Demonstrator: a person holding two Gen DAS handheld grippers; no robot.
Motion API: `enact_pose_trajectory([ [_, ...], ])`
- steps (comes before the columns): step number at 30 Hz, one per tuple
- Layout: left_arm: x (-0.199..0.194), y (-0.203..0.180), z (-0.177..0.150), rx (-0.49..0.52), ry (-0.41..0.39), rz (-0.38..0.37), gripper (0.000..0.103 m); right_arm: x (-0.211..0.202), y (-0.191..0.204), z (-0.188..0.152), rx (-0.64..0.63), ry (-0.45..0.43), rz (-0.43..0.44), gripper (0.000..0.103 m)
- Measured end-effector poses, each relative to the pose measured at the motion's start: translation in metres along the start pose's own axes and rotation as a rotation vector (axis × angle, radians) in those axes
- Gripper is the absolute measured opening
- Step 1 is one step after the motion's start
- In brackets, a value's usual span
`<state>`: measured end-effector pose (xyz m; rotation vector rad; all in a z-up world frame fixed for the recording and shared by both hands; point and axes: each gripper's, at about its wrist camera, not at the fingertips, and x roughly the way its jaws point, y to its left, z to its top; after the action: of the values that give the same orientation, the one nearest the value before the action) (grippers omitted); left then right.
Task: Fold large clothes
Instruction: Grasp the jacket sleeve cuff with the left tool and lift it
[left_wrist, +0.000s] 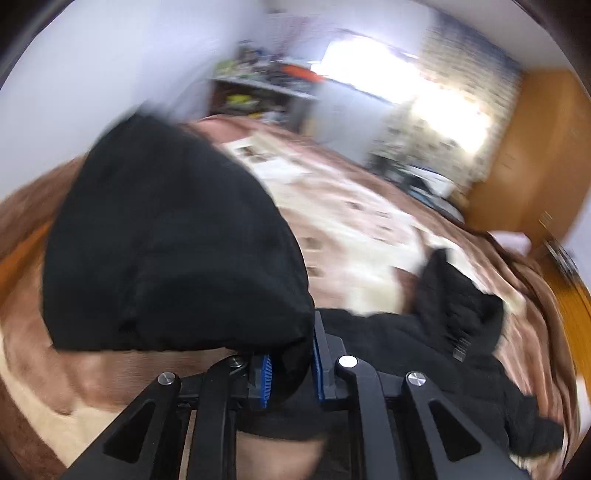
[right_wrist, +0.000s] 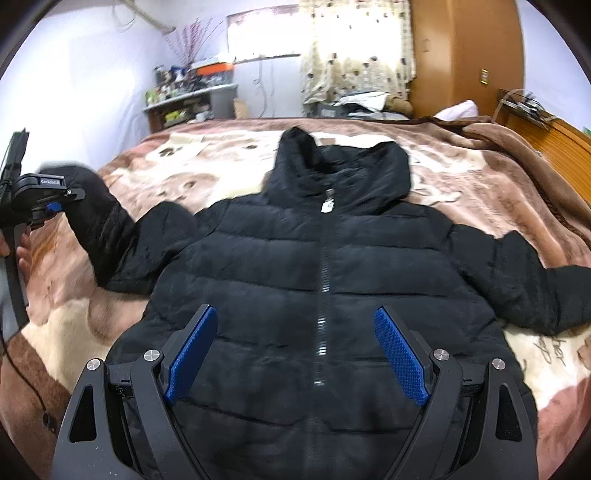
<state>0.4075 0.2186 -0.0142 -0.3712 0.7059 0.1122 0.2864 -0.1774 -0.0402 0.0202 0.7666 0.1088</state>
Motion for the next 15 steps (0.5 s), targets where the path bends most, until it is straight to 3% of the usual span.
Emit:
enact_pose_trajectory([
  [5,-0.002,-0.086,-0.015,0.138,0.039,-0.101,0.017,-0.011,-0.036,0.003,0.069,-0.02,-0.031,0.087],
  [10,-0.005,-0.165,-0.057,0.294,0.115,-0.201,0.017,-0.019,-0.07,0.001,0.113,-0.029,-0.064,0.087],
  [15,0.028,-0.214,-0.098,0.358,0.23,-0.197,0.017,-0.02,-0.102,-0.004,0.165,-0.015,-0.099,0.087],
])
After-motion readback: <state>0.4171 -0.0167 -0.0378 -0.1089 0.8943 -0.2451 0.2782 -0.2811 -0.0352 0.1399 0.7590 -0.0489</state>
